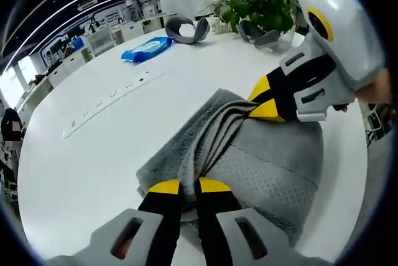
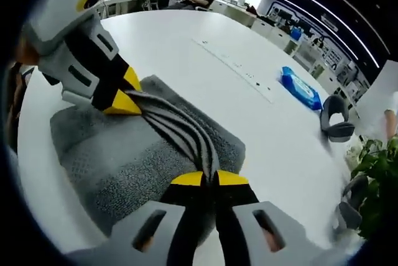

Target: Fold the towel on the table until its edges align and the towel forms a compact rectangular stack.

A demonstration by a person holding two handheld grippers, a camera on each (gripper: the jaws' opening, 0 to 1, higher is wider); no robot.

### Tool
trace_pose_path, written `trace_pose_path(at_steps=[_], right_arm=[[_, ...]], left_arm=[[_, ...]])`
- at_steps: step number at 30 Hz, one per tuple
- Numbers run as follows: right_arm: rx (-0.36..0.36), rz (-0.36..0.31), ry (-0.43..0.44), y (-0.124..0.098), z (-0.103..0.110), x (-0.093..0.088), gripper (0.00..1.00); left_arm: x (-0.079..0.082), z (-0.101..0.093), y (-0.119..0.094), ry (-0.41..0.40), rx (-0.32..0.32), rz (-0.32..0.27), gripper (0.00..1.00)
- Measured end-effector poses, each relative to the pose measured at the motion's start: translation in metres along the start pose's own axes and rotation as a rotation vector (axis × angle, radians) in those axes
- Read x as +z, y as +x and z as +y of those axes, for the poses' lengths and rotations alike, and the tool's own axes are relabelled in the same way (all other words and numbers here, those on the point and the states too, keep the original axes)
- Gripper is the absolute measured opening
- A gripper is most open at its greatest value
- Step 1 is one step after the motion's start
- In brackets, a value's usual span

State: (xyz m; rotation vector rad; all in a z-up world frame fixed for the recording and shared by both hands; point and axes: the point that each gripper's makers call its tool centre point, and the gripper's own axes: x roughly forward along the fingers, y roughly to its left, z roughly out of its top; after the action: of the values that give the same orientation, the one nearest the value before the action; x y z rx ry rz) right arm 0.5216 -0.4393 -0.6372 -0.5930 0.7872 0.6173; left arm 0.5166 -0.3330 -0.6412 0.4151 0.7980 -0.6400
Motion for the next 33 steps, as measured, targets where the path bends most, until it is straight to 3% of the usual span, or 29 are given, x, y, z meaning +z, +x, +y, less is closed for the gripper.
trace_pose_path(at_steps=[2, 7, 11, 12, 15, 19, 21, 24, 28, 30, 33], right_arm=[[0.008, 0.013, 0.01, -0.004, 0.003, -0.004, 0.03], [0.032, 0.021, 0.049, -0.016, 0.013, -0.019, 0.03], [0.05, 0.01, 0.076, -0.024, 0.017, -0.025, 0.03], [0.046, -0.019, 0.071, -0.025, 0.016, -0.022, 0.04], [0.046, -0.045, 0.107, -0.03, 0.013, -0.017, 0.06], [-0.011, -0.171, 0.13, -0.043, 0.003, 0.004, 0.16], [-0.016, -0.172, 0.143, -0.05, 0.004, 0.003, 0.19], [-0.003, -0.225, 0.194, -0.061, 0.007, 0.008, 0.19], [0.012, -0.307, 0.256, -0.086, 0.012, 0.014, 0.25], [0.016, -0.355, 0.274, -0.1, 0.013, 0.018, 0.27], [0.02, -0.43, 0.306, -0.128, 0.018, 0.019, 0.33]], left_arm=[[0.0, -0.004, 0.0, 0.039, -0.015, 0.003, 0.08], [-0.006, -0.019, -0.006, 0.029, -0.077, 0.033, 0.08], [-0.008, -0.027, -0.009, 0.039, -0.068, 0.026, 0.08], [-0.006, -0.023, -0.01, 0.011, -0.026, 0.005, 0.09], [-0.002, -0.021, -0.018, -0.105, -0.001, -0.016, 0.1], [0.009, -0.016, -0.034, -0.212, -0.008, -0.137, 0.18], [0.01, -0.014, -0.041, -0.269, -0.017, -0.155, 0.2], [0.017, -0.009, -0.061, -0.323, -0.009, -0.251, 0.26], [0.019, -0.012, -0.086, -0.34, -0.012, -0.307, 0.36], [0.022, -0.013, -0.101, -0.301, 0.021, -0.36, 0.43], [0.018, -0.02, -0.126, -0.308, 0.041, -0.4, 0.5]])
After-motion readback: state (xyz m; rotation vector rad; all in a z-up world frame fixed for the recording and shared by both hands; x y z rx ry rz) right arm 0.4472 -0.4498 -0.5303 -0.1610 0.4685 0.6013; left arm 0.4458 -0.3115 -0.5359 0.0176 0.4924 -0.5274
